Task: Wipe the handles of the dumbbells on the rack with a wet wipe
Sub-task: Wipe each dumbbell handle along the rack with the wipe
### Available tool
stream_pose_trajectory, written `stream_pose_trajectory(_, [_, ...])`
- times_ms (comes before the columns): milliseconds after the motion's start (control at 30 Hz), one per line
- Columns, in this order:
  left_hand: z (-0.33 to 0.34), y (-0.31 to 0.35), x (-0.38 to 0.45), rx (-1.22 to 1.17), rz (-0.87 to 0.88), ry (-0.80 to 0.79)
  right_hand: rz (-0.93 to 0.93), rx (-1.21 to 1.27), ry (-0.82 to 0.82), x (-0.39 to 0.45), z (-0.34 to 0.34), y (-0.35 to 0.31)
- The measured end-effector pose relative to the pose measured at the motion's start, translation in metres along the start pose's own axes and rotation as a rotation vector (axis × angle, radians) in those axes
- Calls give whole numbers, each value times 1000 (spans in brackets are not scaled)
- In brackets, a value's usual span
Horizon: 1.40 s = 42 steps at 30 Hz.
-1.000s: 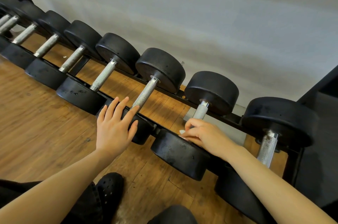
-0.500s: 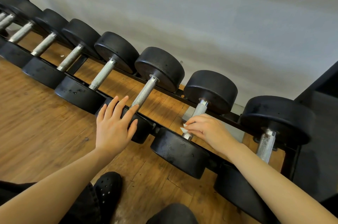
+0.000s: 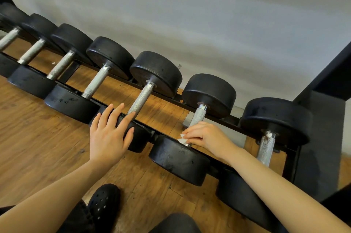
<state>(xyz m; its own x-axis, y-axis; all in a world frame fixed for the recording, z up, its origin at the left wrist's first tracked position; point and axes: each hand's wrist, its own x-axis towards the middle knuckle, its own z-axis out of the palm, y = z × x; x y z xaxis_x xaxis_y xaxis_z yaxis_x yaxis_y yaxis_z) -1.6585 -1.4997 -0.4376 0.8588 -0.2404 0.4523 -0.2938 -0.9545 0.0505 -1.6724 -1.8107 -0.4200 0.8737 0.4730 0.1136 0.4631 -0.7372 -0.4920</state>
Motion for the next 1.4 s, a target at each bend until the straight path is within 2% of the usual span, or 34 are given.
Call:
stream_pose_trajectory(133, [0,1,0,7,-8,-6,0,-22,53,-2,-2,3])
stream_pose_trajectory(600, [-2,1,0,16,-14,-17,-30,-26,13,-9,2,-3])
stream_pose_trajectory(767, [-2,1,0,8,-12,-11,-8,-34,61,-9,-2,-1])
stream_pose_trajectory(900, [-2,1,0,6,-10,-4,-27,-19,0,-11,0,-3])
stream_pose_trajectory(1067, [-2,1,0,-1,1,12,-6,-20,50,-10,-2,-1])
stream_pose_trajectory(1233, [-1,1,0,-2,1,24,-42,-21,1,-12,1,-5])
stream_pose_trajectory(1400, [-1,1,-1,2,-3,15,11,11,43,-11,-2,-3])
